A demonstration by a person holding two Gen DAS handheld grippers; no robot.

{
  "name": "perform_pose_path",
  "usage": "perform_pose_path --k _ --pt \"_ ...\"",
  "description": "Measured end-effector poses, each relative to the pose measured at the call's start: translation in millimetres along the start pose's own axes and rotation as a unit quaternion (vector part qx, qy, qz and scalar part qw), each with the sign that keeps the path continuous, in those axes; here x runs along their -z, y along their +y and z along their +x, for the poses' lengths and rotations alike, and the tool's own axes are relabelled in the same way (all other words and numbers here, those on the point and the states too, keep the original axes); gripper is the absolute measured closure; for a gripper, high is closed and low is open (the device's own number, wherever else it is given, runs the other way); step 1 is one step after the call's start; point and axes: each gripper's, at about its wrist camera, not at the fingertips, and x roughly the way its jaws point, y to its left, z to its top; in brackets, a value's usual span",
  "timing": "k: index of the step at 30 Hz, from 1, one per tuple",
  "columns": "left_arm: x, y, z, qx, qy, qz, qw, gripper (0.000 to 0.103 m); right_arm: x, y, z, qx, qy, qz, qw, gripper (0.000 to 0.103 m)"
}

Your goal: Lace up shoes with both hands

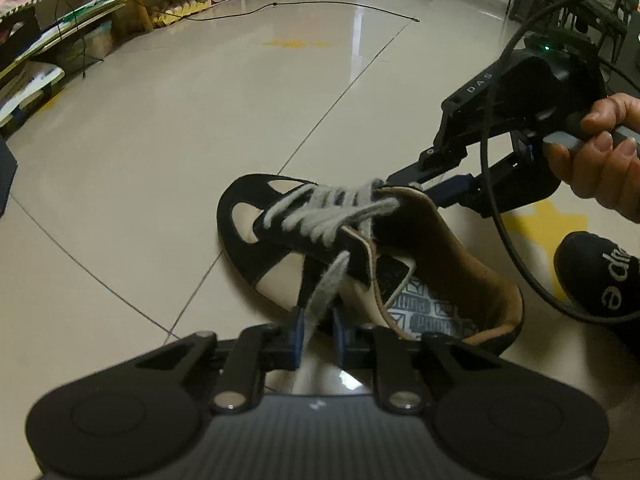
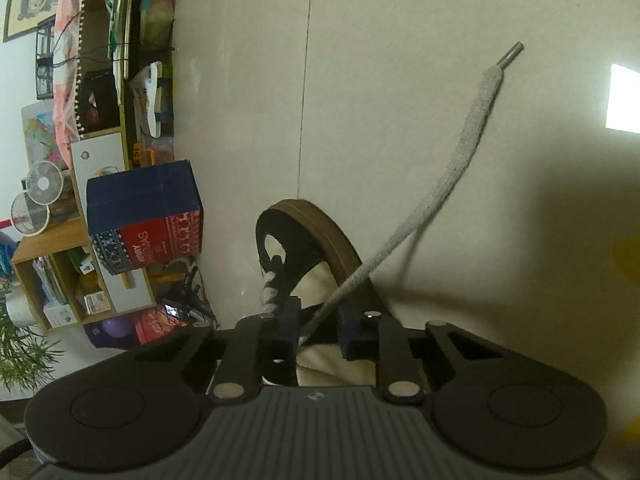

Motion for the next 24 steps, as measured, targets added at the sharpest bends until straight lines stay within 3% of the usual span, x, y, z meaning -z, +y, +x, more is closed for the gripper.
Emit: perform_pose_path --k 3,5,7,12,14,17,18,20,21,22,24 --pt "0.5 0.2 -1.5 -0.025 -0.004 -0.024 0.9994 0.103 0.9 2.1 -0.2 0.000 -0.003 -0.007 1.000 0.090" --pt "0.0 -1.7 -2.1 -0.053 -0.005 -0.045 0.9976 0.103 2.1 4.9 -2.5 0.005 -0.010 -0.020 1.000 0.100" --pt "0.3 -5.9 -6.0 -0.089 -0.006 -0.057 0.9944 0.103 2.8 7.8 -5.2 0.010 -0.019 -0.035 0.999 0.100" --pt "8.1 -0.2 -19.6 -0.182 -0.016 -0.109 0.9771 0.103 6.3 20.9 -13.9 0.024 -0.050 -0.084 0.995 0.100" --pt "14.6 15.6 -25.2 -0.178 -0.011 -0.159 0.9711 0.103 6.5 23.6 -14.2 0.026 -0.052 -0.094 0.994 0.100" --pt "21.2 26.9 -30.0 -0.122 -0.025 -0.185 0.9748 0.101 6.2 25.1 -12.1 0.027 -0.047 -0.102 0.993 0.100" --pt "20.0 24.9 -29.9 -0.122 -0.025 -0.170 0.9776 0.097 5.6 23.4 -10.8 0.026 -0.045 -0.097 0.994 0.100" --pt "17.4 20.6 -29.6 -0.124 -0.024 -0.137 0.9826 0.074 4.7 18.9 -8.7 0.026 -0.042 -0.085 0.995 0.100" --pt "15.4 17.2 -29.1 -0.125 -0.027 -0.115 0.9852 0.055 4.5 17.2 -8.0 0.026 -0.041 -0.081 0.996 0.100" --pt "13.2 13.0 -28.4 -0.126 -0.031 -0.091 0.9873 0.048 4.7 16.2 -7.7 0.026 -0.040 -0.078 0.996 0.100" --pt "9.7 5.0 -26.4 -0.126 -0.035 -0.045 0.9904 0.046 4.7 14.7 -7.4 0.026 -0.038 -0.076 0.996 0.100"
